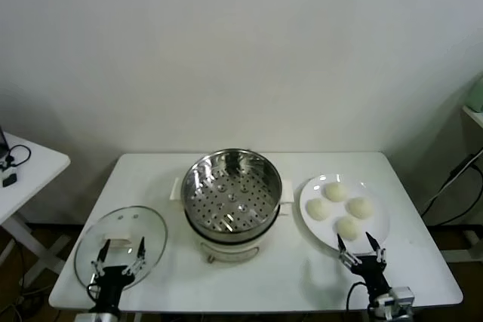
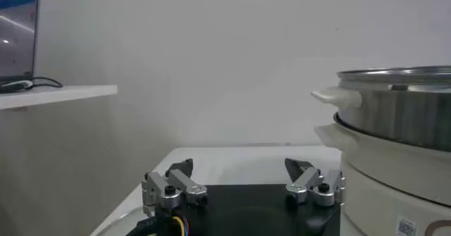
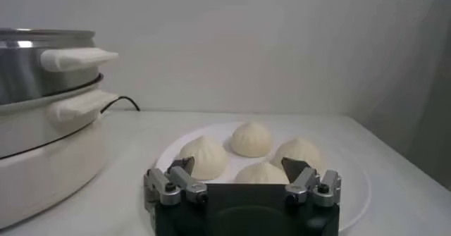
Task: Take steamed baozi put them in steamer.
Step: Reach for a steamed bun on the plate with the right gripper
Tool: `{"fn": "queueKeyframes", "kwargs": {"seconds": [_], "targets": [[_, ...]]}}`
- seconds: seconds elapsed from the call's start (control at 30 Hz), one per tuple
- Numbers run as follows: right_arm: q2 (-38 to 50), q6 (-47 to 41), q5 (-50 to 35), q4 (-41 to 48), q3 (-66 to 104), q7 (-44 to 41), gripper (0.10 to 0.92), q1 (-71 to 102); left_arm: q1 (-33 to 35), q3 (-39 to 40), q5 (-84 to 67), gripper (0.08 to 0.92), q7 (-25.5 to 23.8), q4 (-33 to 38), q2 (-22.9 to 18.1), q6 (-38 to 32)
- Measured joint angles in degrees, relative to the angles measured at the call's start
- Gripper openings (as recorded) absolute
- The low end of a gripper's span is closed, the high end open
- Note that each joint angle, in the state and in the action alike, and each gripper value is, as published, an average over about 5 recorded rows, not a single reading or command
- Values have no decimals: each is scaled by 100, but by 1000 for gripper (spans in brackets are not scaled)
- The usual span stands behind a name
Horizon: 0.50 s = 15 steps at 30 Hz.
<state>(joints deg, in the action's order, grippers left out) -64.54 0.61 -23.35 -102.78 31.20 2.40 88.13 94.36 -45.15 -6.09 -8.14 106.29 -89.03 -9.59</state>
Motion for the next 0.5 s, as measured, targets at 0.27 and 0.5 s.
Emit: {"fn": "queueKeyframes", "kwargs": {"seconds": [0.27,0.5], "targets": [[420,-696,-222,77,117,-64,823,-679,-29,-16,-7,823,-23,20,41,22],[1190,-1515,-152,429,-197,-514,823,-1747,-39,-20,-54,823,-35,8,110,7]]}}
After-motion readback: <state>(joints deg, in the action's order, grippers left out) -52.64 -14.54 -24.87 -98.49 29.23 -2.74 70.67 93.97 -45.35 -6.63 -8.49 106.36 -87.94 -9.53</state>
